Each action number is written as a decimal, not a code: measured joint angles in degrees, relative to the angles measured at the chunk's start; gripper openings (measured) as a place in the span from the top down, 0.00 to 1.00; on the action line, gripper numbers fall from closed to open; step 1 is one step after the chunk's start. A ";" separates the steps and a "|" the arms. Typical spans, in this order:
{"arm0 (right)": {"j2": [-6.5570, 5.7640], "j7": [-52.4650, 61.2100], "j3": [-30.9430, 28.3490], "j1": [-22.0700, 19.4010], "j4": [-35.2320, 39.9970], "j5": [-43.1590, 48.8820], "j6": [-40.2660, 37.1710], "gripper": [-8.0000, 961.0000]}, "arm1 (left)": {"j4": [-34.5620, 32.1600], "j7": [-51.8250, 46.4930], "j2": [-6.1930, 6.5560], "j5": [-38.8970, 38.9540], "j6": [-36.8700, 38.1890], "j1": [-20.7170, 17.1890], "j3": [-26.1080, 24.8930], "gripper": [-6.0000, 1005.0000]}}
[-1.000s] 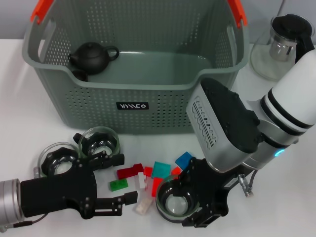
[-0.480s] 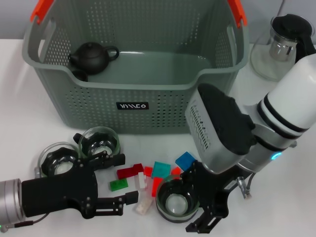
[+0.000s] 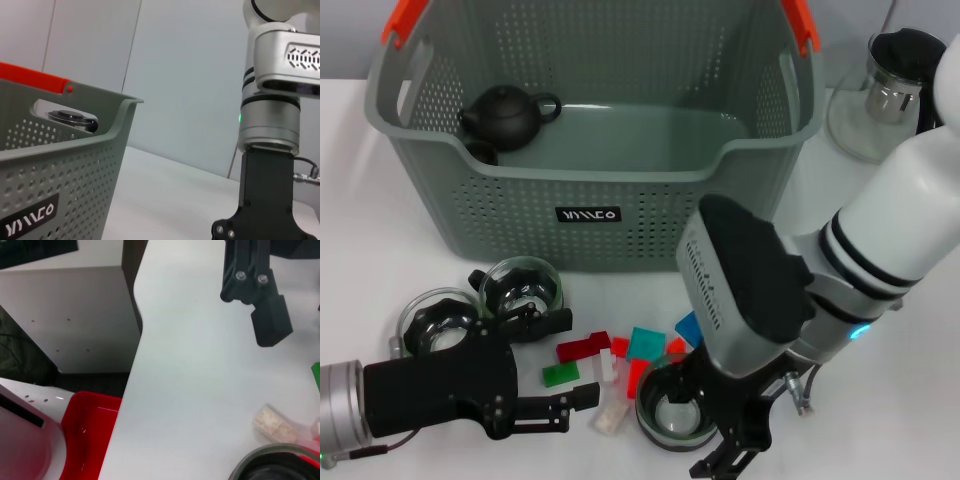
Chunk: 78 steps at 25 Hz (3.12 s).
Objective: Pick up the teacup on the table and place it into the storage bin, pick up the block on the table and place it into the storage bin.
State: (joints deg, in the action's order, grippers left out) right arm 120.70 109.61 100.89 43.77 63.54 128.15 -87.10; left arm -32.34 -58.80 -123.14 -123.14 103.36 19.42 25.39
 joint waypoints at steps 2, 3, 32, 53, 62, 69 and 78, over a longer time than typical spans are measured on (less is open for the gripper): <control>0.04 0.16 1.07 0.18 -0.41 0.00 0.70 0.15 | 0.00 0.00 0.00 0.00 -0.05 -0.01 -0.06 0.07; 0.04 0.29 1.55 0.27 -0.65 0.00 1.13 0.15 | -0.01 0.00 0.00 0.01 -0.07 -0.03 -0.10 0.07; 0.17 3.02 7.92 0.89 -2.00 2.21 4.94 0.32 | 0.63 0.35 -0.09 -0.14 -0.97 -0.53 -0.35 0.07; -0.19 6.08 6.88 0.39 2.40 2.54 1.99 0.93 | 0.61 0.35 -0.07 0.00 -0.88 -0.53 -0.42 0.07; -0.37 7.57 -4.77 -0.24 11.19 2.53 -9.79 0.93 | 0.20 0.35 0.27 -0.19 -0.37 -0.66 -0.55 0.07; -0.46 9.28 -15.48 0.34 20.50 2.28 -16.76 0.93 | 0.02 0.44 0.41 -0.19 -0.54 -0.49 -0.79 0.07; -0.45 9.24 -28.77 3.68 27.93 -2.65 -14.85 0.93 | 0.00 0.44 0.52 0.04 -0.33 -0.15 -1.14 0.07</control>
State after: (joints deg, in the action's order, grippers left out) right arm 120.26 118.85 72.12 47.45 91.47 125.51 -101.95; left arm -32.35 -58.35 -122.61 -123.10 103.03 19.27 24.25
